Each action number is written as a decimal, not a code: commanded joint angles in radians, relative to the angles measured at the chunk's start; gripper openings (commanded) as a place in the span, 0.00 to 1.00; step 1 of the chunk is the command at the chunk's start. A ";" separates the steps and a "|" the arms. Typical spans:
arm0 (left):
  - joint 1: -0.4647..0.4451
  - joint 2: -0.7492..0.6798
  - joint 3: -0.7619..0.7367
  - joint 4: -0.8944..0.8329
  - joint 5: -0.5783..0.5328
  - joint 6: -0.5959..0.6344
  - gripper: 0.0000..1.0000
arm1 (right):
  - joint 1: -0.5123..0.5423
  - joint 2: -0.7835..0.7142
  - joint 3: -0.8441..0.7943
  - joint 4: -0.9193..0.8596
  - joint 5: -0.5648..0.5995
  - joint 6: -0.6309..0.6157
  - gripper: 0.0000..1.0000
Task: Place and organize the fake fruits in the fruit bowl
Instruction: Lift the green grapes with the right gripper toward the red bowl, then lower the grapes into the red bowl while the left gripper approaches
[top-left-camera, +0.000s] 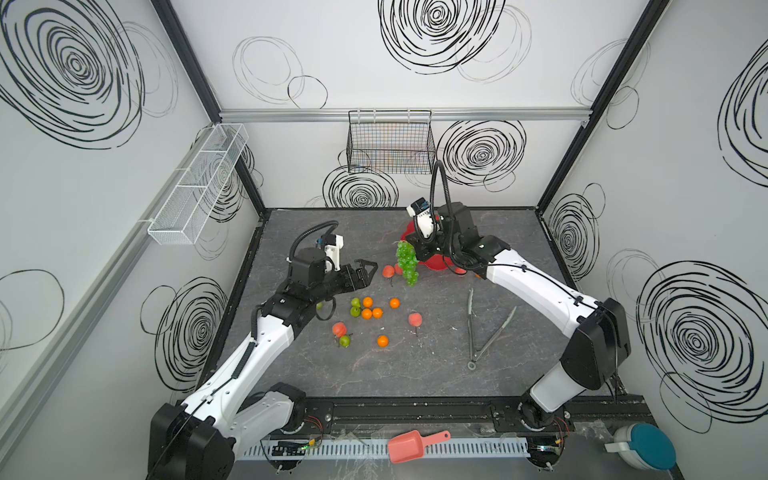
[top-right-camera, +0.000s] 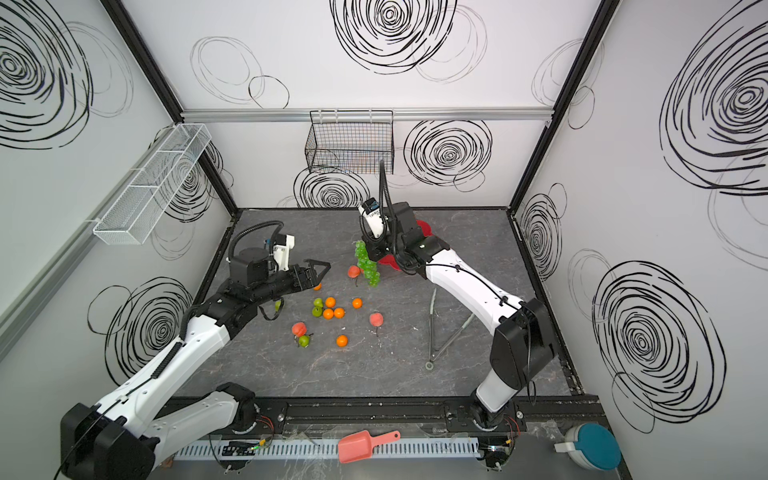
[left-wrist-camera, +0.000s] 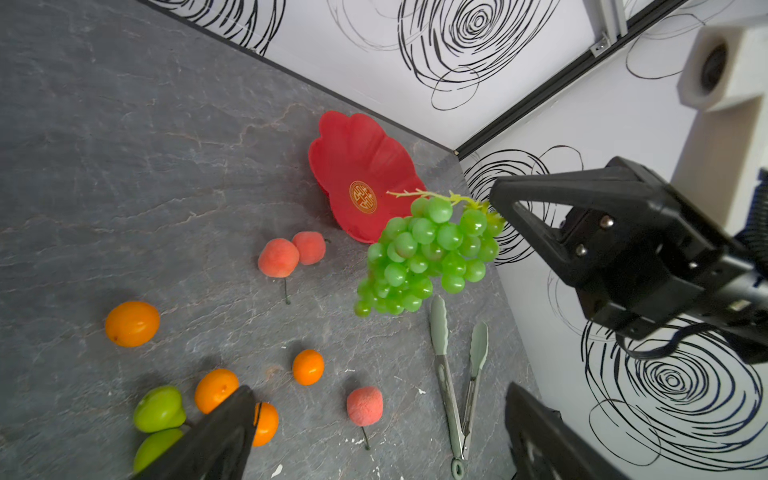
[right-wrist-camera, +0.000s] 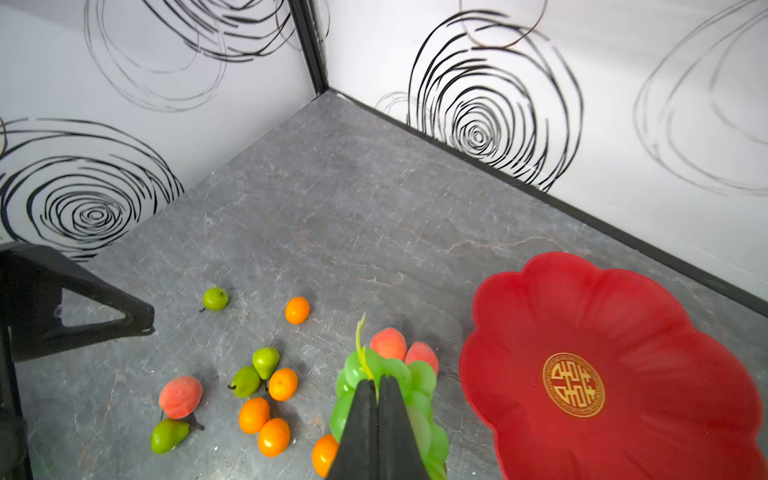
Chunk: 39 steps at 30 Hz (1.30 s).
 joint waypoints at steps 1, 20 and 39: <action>-0.021 0.035 0.069 0.070 -0.016 0.034 0.96 | -0.028 -0.055 0.015 0.082 -0.014 0.063 0.00; -0.113 0.395 0.380 0.118 -0.132 0.071 0.96 | -0.208 0.045 0.064 0.174 0.014 0.173 0.00; -0.169 0.525 0.359 0.207 -0.173 0.119 0.96 | -0.301 0.262 0.104 0.148 -0.129 0.189 0.00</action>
